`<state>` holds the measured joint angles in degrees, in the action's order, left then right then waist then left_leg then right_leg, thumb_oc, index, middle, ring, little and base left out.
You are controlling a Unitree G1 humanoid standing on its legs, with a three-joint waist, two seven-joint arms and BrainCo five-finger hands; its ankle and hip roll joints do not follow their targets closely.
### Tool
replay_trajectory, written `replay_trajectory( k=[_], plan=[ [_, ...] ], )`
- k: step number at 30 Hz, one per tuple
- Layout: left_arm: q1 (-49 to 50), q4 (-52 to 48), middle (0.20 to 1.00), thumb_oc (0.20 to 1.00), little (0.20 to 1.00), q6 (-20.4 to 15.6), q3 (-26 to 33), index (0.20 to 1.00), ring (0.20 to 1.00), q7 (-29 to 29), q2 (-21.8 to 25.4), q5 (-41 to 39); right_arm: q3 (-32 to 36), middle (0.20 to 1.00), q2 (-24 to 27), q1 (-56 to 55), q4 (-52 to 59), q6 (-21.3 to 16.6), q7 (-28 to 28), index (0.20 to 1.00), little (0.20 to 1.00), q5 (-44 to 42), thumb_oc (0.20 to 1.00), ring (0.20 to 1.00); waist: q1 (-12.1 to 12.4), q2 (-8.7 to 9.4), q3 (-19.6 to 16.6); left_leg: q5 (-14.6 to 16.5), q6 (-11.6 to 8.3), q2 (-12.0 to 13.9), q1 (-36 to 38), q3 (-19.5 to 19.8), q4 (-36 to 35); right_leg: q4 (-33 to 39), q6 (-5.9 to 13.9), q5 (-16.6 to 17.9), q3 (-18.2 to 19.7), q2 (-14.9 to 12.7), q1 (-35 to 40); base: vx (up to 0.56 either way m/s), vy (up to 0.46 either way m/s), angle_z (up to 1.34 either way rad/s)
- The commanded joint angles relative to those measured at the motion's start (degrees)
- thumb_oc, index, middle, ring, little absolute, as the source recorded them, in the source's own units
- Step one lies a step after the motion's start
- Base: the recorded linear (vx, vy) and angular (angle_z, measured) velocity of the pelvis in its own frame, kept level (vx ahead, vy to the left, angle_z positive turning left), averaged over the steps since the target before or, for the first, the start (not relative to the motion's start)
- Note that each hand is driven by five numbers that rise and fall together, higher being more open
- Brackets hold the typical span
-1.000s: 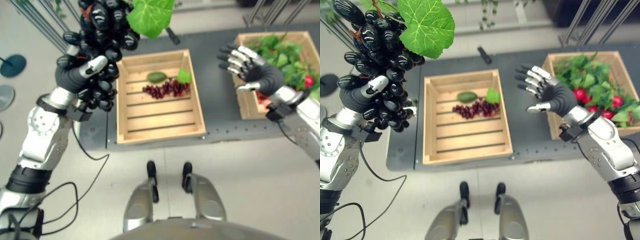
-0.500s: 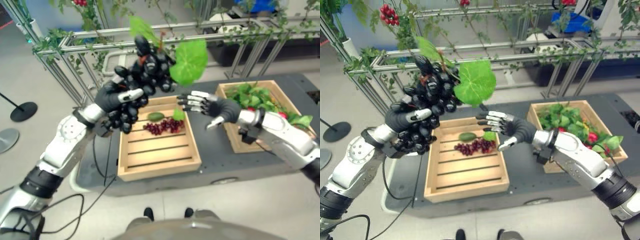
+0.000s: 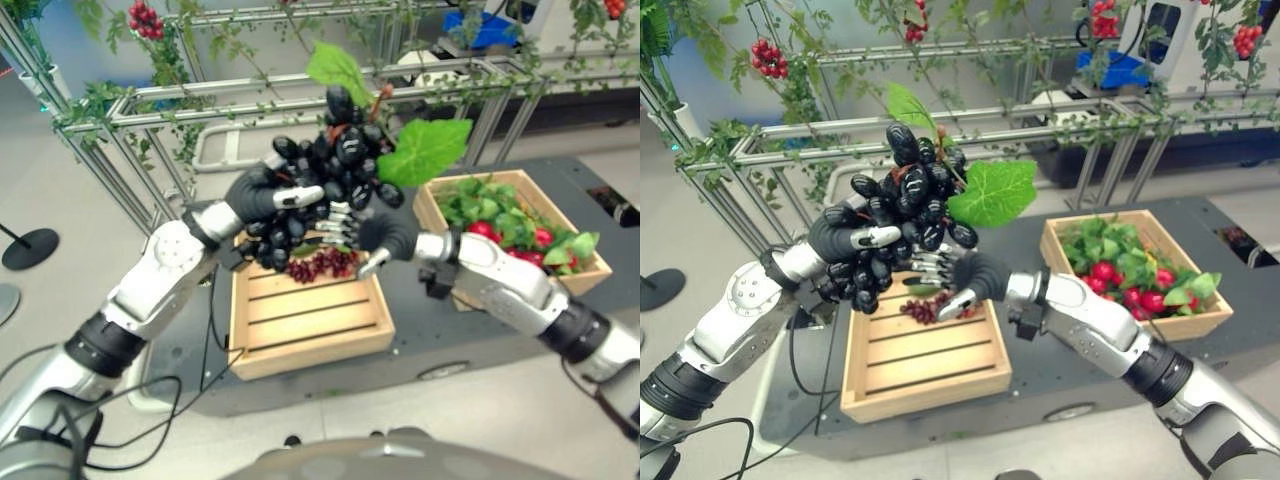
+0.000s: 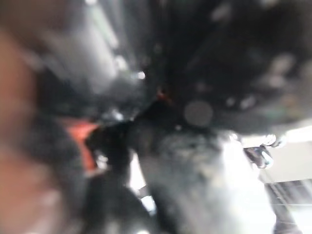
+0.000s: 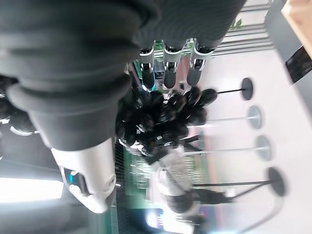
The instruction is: Pick up the fruits from the basket on one side to the basket on the other side
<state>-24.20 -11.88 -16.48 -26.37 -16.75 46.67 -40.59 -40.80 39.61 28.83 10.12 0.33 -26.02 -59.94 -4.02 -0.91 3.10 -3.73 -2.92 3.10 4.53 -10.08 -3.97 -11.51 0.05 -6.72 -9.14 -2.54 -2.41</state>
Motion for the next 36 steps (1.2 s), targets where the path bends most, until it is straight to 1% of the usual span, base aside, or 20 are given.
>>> replay_trajectory(
  k=[1, 4, 8, 17, 21, 29, 34, 36],
  plan=[
    [-7.19, 3.14, 0.2, 0.2, 0.2, -1.65, -0.26, 0.2, 0.2, 1.26, -3.78, 1.04, -0.21, 1.0, -7.45, 1.71, 4.31, -2.1, -0.47, 1.0, 1.0, -3.1, 1.0, 1.0, -1.29, 2.24, -1.35, 5.21, 0.37, -1.48, 2.57, -1.05, 0.97, 8.94, 6.81, 5.54, 0.5, -2.38, 3.46, -0.01, -0.001, -0.04],
    [-6.98, 3.17, 0.2, 0.2, 0.2, -1.41, -0.42, 0.2, 0.2, 1.29, -5.26, 1.61, -0.26, 1.0, -11.37, -0.13, 3.51, -2.42, 0.18, 1.0, 1.0, -3.31, 1.0, 1.0, -1.3, 2.18, -1.61, 5.34, 0.48, -1.47, 2.64, -1.01, 1.11, 8.9, 6.7, 5.48, 0.59, -2.3, 3.5, 0.0, -0.005, -0.06],
    [-6.56, 3.47, 0.2, 0.2, 0.2, -1.62, -0.13, 0.2, 0.2, 1.63, -7.13, 2.15, -0.79, 1.0, -15.25, -1.25, 3.21, -3.13, 0.66, 1.0, 1.0, -2.8, 1.0, 1.0, -1.35, 2.03, -1.71, 5.51, 0.57, -1.46, 2.57, -0.87, 1.39, 8.63, 6.56, 5.31, 0.7, -2.28, 3.59, 0.0, -0.003, -0.02],
    [-5.51, 4.55, 0.2, 0.2, 0.2, -2.38, 0.53, 0.2, 0.2, 2.78, -9.74, 3.46, 0.21, 1.0, -20.79, -0.5, 4.37, -6.35, 1.99, 1.0, 1.0, -3.2, 1.0, 1.0, -1.65, 1.58, -2.13, 5.9, 0.73, -1.47, 2.76, -1.02, 1.84, 8.11, 6.3, 5.14, 0.87, -2.29, 3.58, 0.0, 0.0, 0.0],
    [-5.3, 4.54, 0.2, 0.2, 0.2, -2.7, 0.69, 0.2, 0.2, 3.24, -10.52, 3.79, 0.87, 1.0, -22.02, 0.26, 5.09, -7.83, 2.47, 1.0, 1.0, -3.89, 1.0, 1.0, -1.75, 1.44, -2.33, 6.09, 0.76, -1.5, 2.82, -1.06, 2.05, 7.95, 6.23, 5.13, 1.04, -2.28, 3.51, 0.0, 0.0, 0.0],
    [-6.22, 5.98, 0.2, 0.2, 0.2, -2.78, -0.37, 0.2, 0.2, 4.34, -12.24, 4.87, 0.26, 1.0, -23.45, 3.51, 5.16, -8.66, 3.52, 1.0, 1.0, -3.72, 1.0, 1.0, -1.89, 1.29, -2.62, 6.27, 0.8, -1.4, 3.21, -1.34, 2.29, 7.75, 6.06, 5.02, 1.42, -2.08, 3.63, 0.0, 0.0, 0.0],
    [-8.29, 6.05, 0.2, 0.2, 0.2, -2.38, -2.26, 0.2, 0.2, 4.71, -12.41, 6.09, -0.36, 1.0, -24.09, 6.12, 5.17, -8.88, 4.09, 1.0, 1.0, -3.21, 1.0, 1.0, -1.99, 1.3, -2.77, 6.49, 0.84, -1.33, 3.28, -1.34, 2.71, 7.43, 5.96, 4.87, 1.54, -2.03, 3.74, 0.0, 0.0, 0.0],
    [-10.92, 6.81, 0.2, 0.2, 0.2, -1.82, -4.33, 0.2, 0.2, 5.07, -12.56, 6.99, -1.15, 1.0, -24.43, 7.61, 5.25, -8.93, 4.4, 1.0, 1.0, -3.25, 1.0, 1.0, -2.21, 1.33, -2.99, 6.64, 0.85, -1.31, 3.4, -1.38, 2.91, 7.47, 5.96, 4.86, 1.5, -2.01, 3.92, 0.0, 0.0, 0.0]
  ],
)
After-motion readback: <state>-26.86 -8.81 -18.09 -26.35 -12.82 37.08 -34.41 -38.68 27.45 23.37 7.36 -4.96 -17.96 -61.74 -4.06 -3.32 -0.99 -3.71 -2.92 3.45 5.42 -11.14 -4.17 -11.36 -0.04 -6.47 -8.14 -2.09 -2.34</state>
